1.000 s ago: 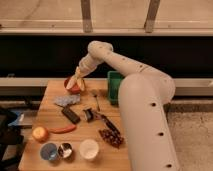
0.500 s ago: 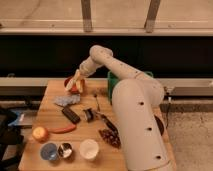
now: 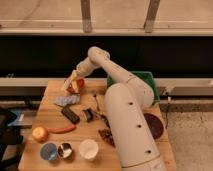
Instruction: Place banana in red bowl
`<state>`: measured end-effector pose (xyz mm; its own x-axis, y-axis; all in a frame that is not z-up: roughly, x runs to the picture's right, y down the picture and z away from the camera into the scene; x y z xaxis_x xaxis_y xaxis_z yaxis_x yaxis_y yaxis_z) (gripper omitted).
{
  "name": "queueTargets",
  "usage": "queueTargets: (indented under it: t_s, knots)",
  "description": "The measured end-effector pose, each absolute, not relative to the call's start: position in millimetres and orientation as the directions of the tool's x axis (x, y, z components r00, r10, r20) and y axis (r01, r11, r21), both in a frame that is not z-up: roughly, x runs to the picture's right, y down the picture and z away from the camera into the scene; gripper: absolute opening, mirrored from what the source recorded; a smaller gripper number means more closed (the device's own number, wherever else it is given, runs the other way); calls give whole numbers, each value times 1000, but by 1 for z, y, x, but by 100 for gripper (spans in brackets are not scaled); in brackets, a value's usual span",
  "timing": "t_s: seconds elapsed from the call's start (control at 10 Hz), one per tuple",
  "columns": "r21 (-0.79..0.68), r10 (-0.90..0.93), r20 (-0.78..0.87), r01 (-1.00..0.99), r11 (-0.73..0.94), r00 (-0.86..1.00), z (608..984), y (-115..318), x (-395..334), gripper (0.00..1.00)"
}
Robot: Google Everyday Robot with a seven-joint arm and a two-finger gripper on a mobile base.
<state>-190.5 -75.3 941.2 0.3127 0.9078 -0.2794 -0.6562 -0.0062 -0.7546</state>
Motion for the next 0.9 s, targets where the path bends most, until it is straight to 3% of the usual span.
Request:
queueTargets:
  t_s: [0.2, 0.5, 0.9]
  knots:
    - [-756, 911, -260, -655, 14, 320, 932, -82, -190, 80]
    - [-744, 921, -214, -665, 62, 325, 902, -102, -186, 80]
    - [-744, 923, -211, -666, 63, 323, 899, -104, -185, 80]
